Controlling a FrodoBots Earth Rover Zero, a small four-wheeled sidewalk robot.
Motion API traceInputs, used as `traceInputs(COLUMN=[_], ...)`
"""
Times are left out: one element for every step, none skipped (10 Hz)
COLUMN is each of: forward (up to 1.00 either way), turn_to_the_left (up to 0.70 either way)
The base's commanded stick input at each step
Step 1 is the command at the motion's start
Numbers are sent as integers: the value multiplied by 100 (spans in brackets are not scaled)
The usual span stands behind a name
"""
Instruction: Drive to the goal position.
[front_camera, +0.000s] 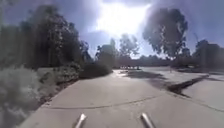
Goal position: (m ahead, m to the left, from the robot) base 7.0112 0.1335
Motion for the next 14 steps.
traceInputs(forward=[85,85,85,85,85,85,85,85,85,85,85,85,85,85], turn_to_the_left=[0,0,-1,-1,-34,-34,-34,-30,-18,-7,-4,-17,-29,-34])
